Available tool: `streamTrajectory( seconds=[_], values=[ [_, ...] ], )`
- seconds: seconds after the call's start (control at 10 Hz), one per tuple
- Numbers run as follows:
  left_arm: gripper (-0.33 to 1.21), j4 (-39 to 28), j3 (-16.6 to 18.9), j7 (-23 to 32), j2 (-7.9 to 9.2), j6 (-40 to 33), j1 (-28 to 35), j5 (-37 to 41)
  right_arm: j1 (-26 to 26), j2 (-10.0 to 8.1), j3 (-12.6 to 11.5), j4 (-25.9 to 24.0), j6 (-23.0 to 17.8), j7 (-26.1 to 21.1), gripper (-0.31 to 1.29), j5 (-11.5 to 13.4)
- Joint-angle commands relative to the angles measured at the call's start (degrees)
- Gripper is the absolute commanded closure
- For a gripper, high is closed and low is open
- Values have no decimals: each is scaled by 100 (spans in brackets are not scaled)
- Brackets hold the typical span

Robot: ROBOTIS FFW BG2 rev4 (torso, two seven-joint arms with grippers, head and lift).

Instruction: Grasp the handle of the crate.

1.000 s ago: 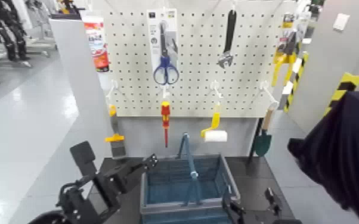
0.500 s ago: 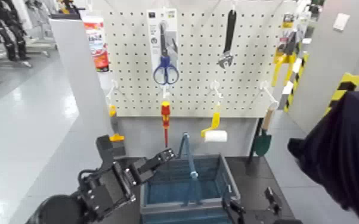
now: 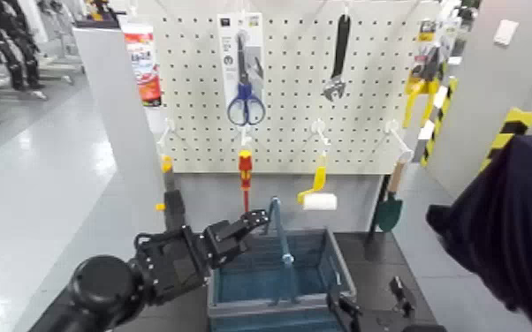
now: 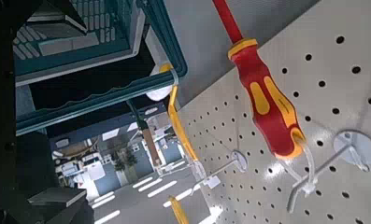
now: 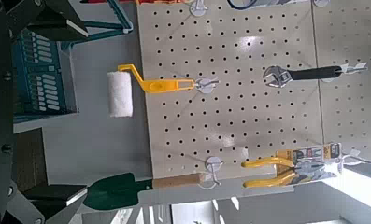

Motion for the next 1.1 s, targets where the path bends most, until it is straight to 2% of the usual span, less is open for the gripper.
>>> streamTrajectory(
  seconds=[0.1,0.7,1.0,1.1],
  values=[
    [10,786,-372,-203,-34,155,-522,428,-39,0,49,37,-35,0,14,-17],
    [10,2122,-1119,-932,-281,85,-1331,868,-118,-35,154,63,-79,0,14,-70],
    [13,2456,-1295,-968,-360,181,-1489,1184,-162,-44,189,99,-114,-9,14,-88],
    [19,2517,-1295,-968,-377,173,-1507,1281,-162,-44,198,99,-123,0,14,-88]
  ],
)
